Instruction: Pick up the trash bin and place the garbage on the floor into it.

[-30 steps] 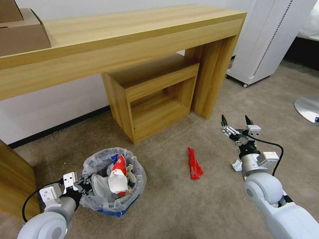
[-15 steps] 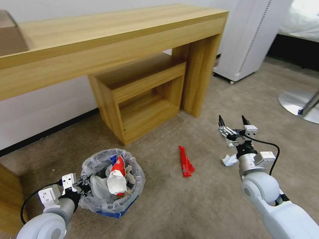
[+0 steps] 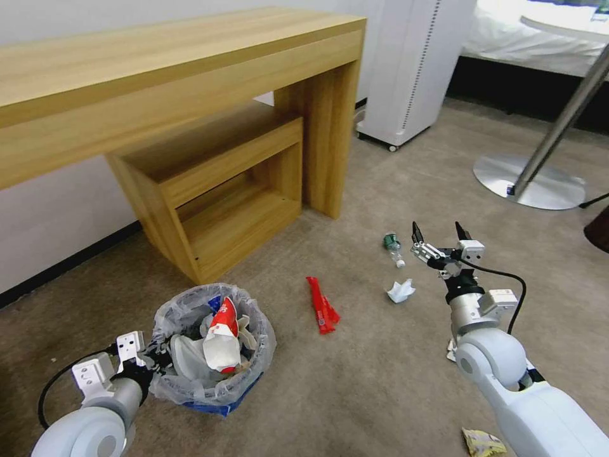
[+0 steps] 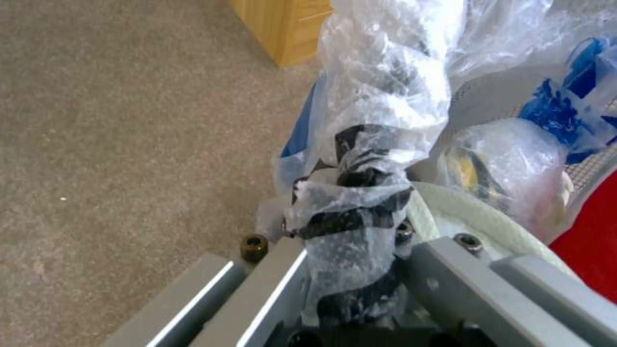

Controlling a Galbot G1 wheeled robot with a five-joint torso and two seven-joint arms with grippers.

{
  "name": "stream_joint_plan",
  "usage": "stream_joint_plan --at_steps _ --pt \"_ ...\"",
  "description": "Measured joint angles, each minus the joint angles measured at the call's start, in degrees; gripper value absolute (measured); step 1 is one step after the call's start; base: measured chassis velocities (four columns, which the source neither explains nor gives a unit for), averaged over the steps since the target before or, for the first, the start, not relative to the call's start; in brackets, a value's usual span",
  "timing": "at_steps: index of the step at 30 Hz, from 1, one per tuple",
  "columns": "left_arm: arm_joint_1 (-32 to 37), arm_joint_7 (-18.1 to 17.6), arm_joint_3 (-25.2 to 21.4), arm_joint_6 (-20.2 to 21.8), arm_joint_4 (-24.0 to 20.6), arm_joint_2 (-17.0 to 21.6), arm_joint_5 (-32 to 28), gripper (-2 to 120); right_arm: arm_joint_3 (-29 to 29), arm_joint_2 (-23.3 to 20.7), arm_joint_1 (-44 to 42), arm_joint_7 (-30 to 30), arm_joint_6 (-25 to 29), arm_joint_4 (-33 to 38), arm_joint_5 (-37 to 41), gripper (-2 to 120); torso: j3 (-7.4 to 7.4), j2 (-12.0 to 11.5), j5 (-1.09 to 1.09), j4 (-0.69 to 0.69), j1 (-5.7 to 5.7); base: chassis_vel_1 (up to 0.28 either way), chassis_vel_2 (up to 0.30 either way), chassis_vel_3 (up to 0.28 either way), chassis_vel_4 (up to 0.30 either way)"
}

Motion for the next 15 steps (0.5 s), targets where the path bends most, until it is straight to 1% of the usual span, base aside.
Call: stream_joint_plan --at_steps 15 --pt "-0.5 -0.1 -0.5 -0.1 0.6 0.2 -0.5 0 -2.0 0.6 2.1 0.0 0.2 -1.5 0.1 100 0.00 0.0 0.00 0.00 0.00 0.000 0.000 0.000 0.000"
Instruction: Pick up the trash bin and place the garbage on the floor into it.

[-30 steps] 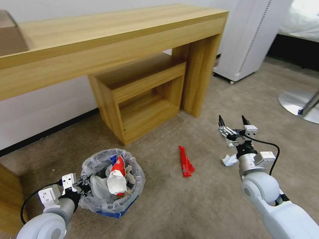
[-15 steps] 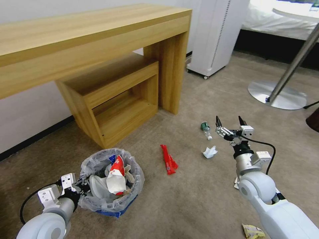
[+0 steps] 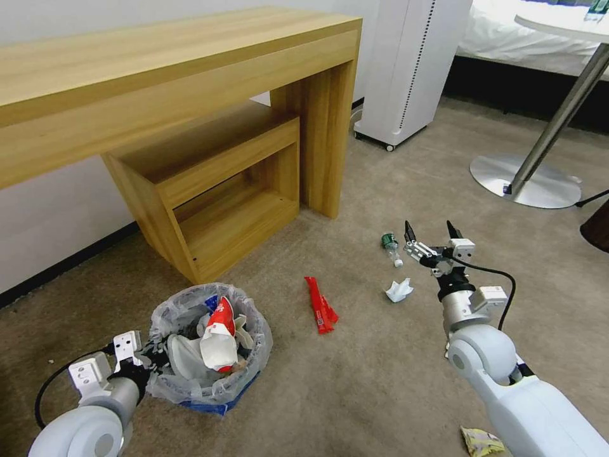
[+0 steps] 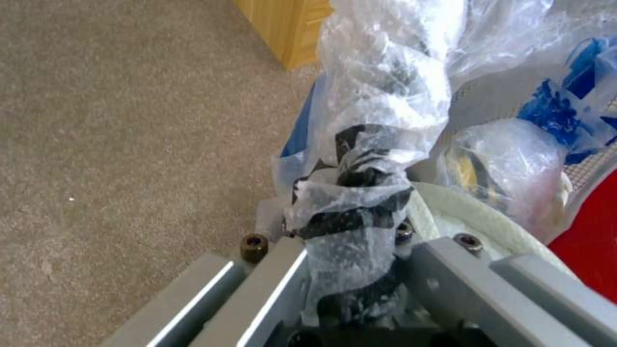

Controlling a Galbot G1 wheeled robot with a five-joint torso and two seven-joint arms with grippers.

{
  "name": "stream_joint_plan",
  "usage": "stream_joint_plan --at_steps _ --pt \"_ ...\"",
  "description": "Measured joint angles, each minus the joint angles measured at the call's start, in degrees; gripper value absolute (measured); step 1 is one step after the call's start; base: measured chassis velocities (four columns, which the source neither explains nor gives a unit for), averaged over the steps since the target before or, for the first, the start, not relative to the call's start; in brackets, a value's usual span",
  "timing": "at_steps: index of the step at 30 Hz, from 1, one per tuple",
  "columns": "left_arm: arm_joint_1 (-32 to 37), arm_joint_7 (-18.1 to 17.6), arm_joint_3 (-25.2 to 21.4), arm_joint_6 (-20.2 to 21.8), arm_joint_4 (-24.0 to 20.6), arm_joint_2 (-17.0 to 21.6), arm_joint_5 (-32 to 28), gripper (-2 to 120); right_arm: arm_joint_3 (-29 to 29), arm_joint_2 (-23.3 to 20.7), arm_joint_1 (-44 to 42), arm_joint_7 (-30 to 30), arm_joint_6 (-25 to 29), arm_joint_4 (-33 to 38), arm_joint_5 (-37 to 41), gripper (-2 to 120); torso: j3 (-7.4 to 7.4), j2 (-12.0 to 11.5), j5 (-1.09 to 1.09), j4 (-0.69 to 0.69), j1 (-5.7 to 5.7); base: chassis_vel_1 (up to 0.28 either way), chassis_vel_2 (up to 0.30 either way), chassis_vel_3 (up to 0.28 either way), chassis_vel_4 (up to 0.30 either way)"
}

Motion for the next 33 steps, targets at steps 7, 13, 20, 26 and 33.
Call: stream_joint_plan --at_steps 7,13,20,26,33 --pt "-0.1 -0.1 0.1 0.0 0.1 -0.1 0.1 0 -0.2 0.2 -0.1 0.0 0.0 0.1 0.0 100 0.00 0.0 0.00 0.00 0.00 0.000 0.000 0.000 0.000" --pt "0.0 -0.1 0.0 -0.1 0.0 -0.1 0.1 0 -0.2 0.2 -0.3 -0.1 0.0 0.1 0.0 100 0.00 0.0 0.00 0.00 0.00 0.000 0.000 0.000 0.000" --pt "0.5 -0.1 -0.5 -0.2 -0.6 0.0 0.0 0 -0.1 0.2 -0.5 -0.1 -0.1 0.4 0.0 100 0.00 0.0 0.00 0.00 0.00 0.000 0.000 0.000 0.000" --pt "0.8 0.0 -0.5 -0.2 -0.8 -0.1 0.2 0 0.1 0.2 -0.9 0.0 -0.2 0.9 -0.1 100 0.00 0.0 0.00 0.00 0.00 0.000 0.000 0.000 0.000" --pt "1.2 0.0 -0.3 -0.6 -1.1 -0.4 0.7 0 0.4 0.2 -1.7 0.0 -0.2 1.2 -0.4 100 0.00 0.0 0.00 0.00 0.00 0.000 0.000 0.000 0.000"
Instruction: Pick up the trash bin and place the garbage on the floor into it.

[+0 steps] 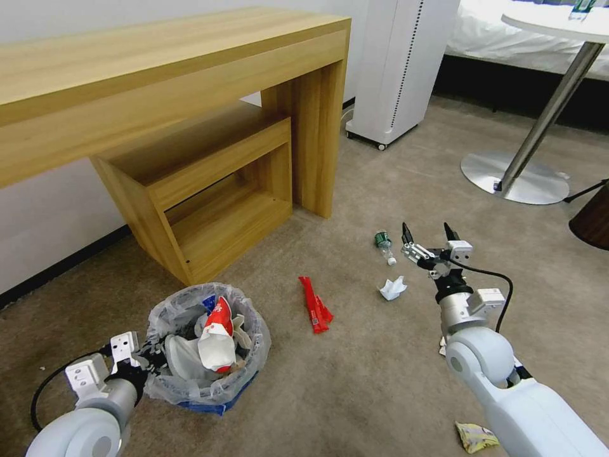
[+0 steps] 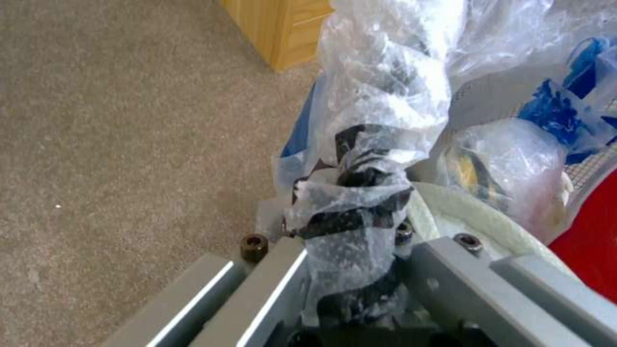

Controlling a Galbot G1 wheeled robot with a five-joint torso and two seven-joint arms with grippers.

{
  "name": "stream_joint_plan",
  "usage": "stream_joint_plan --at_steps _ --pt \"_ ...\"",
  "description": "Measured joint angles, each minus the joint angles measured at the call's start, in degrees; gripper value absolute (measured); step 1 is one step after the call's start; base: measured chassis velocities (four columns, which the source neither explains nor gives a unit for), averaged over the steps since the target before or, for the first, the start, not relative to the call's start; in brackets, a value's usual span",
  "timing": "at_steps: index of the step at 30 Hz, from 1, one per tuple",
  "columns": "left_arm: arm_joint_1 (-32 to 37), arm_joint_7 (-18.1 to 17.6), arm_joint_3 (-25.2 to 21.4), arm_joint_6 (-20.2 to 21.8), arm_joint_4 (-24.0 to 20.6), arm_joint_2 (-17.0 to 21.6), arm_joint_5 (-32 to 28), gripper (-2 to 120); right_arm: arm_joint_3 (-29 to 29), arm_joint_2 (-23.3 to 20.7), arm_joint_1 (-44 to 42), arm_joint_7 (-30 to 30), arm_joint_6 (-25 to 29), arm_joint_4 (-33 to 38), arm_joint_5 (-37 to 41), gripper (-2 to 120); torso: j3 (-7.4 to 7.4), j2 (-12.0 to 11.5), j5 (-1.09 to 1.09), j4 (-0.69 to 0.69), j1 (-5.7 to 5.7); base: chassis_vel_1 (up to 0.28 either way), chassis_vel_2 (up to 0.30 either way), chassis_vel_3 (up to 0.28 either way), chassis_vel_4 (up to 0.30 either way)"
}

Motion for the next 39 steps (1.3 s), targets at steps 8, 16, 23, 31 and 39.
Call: stream_joint_plan --at_steps 8,16,23,31,39 --pt "0.7 0.0 -0.4 0.0 -0.8 0.2 0.1 0 0.0 0.0 -0.1 0.1 -0.1 0.4 0.0 100 0.00 0.0 0.00 0.00 0.00 0.000 0.000 0.000 0.000" --pt "1.1 0.0 -0.5 0.0 -1.2 0.2 0.1 0 0.4 -0.1 -0.9 0.1 -0.4 0.9 0.0 100 0.00 0.0 0.00 0.00 0.00 0.000 0.000 0.000 0.000" --pt "1.4 0.0 -0.4 -0.1 -1.5 -0.3 0.5 0 1.1 -0.3 -1.6 0.1 -0.4 1.2 0.0 100 0.00 0.0 0.00 0.00 0.00 0.000 0.000 0.000 0.000" --pt "1.6 0.2 -0.2 -0.5 -1.5 -0.8 1.0 0 1.3 -0.2 -2.3 0.1 0.0 1.2 -0.3 100 0.00 0.0 0.00 0.00 0.00 -0.004 0.006 0.006 -0.007" --pt "1.7 0.3 -0.3 -0.5 -1.6 -0.8 1.1 0 1.3 -0.1 -2.2 0.1 0.1 1.2 -0.4 100 0.00 0.0 0.00 0.00 0.00 0.000 0.000 0.000 0.000"
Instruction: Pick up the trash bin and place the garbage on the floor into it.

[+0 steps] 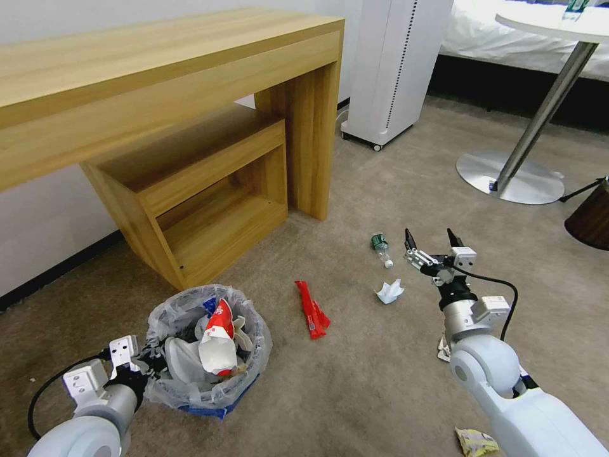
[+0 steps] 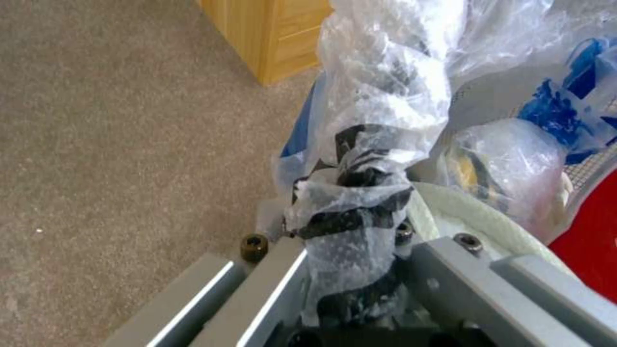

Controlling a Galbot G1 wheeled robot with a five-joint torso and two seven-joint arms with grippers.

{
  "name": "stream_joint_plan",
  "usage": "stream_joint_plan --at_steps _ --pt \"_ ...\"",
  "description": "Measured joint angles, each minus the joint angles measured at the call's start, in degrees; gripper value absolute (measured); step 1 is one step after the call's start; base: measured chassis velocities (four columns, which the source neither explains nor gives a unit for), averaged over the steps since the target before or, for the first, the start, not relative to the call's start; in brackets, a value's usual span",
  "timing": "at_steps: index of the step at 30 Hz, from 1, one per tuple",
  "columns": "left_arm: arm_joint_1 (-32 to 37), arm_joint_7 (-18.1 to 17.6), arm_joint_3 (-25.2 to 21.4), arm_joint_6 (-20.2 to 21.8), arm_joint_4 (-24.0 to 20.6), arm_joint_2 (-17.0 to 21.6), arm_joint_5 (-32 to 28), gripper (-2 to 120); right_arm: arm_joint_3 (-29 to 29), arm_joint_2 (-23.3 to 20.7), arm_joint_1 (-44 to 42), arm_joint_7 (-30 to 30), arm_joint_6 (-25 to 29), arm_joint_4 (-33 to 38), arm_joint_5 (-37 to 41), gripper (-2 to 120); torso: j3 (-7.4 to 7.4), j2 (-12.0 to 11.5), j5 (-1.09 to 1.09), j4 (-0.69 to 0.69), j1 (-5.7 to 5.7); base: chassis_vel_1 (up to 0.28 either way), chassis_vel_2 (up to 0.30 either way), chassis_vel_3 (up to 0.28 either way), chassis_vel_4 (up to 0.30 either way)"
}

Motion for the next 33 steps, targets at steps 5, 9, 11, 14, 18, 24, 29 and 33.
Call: stream_joint_plan --at_steps 5,9,11,14,18,24,29,33 --pt "0.0 0.1 0.0 0.0 0.0 -0.1 0.1 0 0.0 0.0 -0.1 -0.1 0.1 -0.2 -0.1 100 0.00 0.0 0.00 0.00 0.00 0.000 0.000 0.000 0.000" --pt "-0.1 0.1 0.1 -0.1 0.1 -0.1 0.1 0 0.0 0.1 0.0 -0.1 0.1 -0.3 -0.1 100 0.00 0.0 0.00 0.00 0.00 0.000 0.000 0.000 0.000" --pt "-0.2 0.1 0.1 -0.1 0.2 -0.1 0.1 0 0.0 0.1 0.0 -0.2 0.1 -0.4 -0.1 100 0.00 0.0 0.00 0.00 0.00 -0.051 0.019 0.024 -0.019" --pt "-0.3 0.1 0.1 -0.1 0.3 0.0 0.1 0 0.0 0.1 0.1 -0.2 0.2 -0.5 -0.2 100 0.00 0.0 0.00 0.00 0.00 -0.017 0.009 0.008 -0.006" --pt "-0.3 0.1 0.1 -0.1 0.3 0.0 0.1 0 0.0 0.1 0.1 -0.2 0.5 -0.7 -0.3 100 0.00 0.0 0.00 0.00 0.00 0.000 0.000 0.000 0.000" --pt "-0.3 0.1 0.1 -0.1 0.4 0.0 0.1 0 -0.2 0.2 0.0 -0.2 0.8 -0.7 -0.3 100 0.00 0.0 0.00 0.00 0.00 0.000 0.000 0.000 0.000" --pt "-0.2 0.2 0.2 -0.1 0.4 -0.2 0.1 0 -0.4 0.3 0.2 -0.3 1.4 -0.8 -0.4 100 0.00 0.0 0.00 0.00 0.00 0.000 0.000 0.000 0.000" --pt "-0.2 0.2 0.2 -0.1 0.5 -0.1 0.2 0 -0.4 0.3 0.1 -0.5 1.5 -0.8 -0.4 100 0.00 0.0 0.00 0.00 0.00 0.000 0.000 0.000 0.000"
